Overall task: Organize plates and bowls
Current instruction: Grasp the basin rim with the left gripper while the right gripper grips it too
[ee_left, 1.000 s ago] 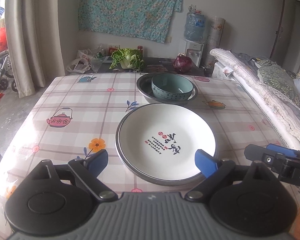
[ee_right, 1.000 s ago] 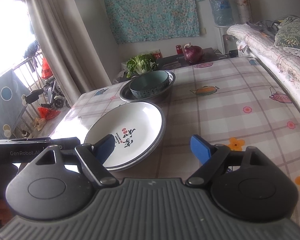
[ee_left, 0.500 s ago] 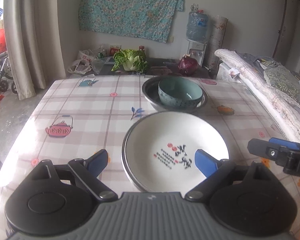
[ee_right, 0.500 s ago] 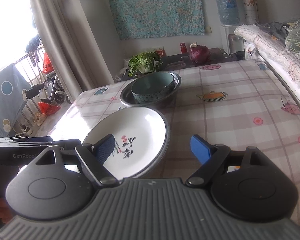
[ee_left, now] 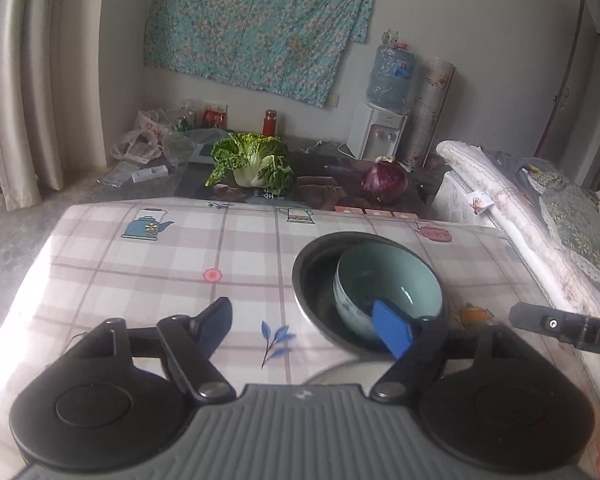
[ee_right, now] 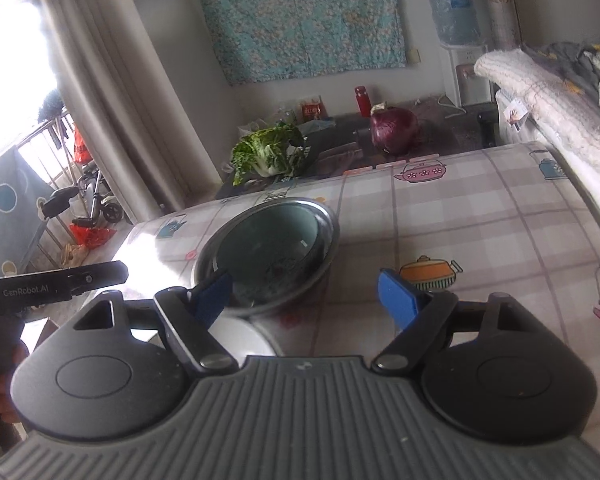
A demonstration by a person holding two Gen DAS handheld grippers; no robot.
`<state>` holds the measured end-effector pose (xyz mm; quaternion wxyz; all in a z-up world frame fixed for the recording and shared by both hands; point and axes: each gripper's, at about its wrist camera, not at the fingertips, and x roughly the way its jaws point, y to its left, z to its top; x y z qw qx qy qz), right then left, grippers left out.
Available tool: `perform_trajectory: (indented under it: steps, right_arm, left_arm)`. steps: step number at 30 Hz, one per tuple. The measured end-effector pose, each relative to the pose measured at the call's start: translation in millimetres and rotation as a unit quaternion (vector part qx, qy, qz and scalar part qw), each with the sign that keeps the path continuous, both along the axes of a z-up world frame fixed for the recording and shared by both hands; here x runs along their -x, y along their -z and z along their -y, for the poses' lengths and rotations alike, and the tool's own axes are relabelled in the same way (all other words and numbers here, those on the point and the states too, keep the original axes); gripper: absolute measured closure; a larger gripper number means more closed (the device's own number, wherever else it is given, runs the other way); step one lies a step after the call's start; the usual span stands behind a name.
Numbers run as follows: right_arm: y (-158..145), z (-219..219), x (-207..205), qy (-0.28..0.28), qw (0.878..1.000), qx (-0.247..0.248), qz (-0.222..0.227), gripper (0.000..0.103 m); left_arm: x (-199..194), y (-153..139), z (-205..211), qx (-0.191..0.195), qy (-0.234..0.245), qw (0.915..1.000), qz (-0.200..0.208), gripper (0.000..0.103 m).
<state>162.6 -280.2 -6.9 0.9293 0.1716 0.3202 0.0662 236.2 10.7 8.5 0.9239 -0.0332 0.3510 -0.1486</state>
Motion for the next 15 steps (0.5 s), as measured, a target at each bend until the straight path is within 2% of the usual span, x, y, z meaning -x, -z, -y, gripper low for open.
perform_trajectory:
  steps: [2,5,8,11,15]
  right_arm:
    - [7,11,-20,0.006,1.000,-0.017,-0.013,0.034]
    - [23,25,-50,0.017,0.998,-0.051,-0.038,0.052]
    - [36,34,-74,0.019,0.995,-0.077,-0.060,0.060]
    - [46,31,-91,0.009,0.994,-0.081,-0.074,0.067]
    - [57,24,-109,-0.001,0.993,-0.070,-0.094,0.075]
  left_arm:
    - [-19,8,0,0.013,-0.003,0.9997,-0.020,0.036]
    - [-42,24,0,0.036,-0.002,0.9978,-0.055,0.045]
    - [-58,36,0,0.055,0.000,0.9951,-0.083,0.058]
    - [-67,46,1,0.062,0.002,0.9931,-0.099,0.069]
    - [-76,53,5,0.062,0.008,0.9915,-0.114,0.076]
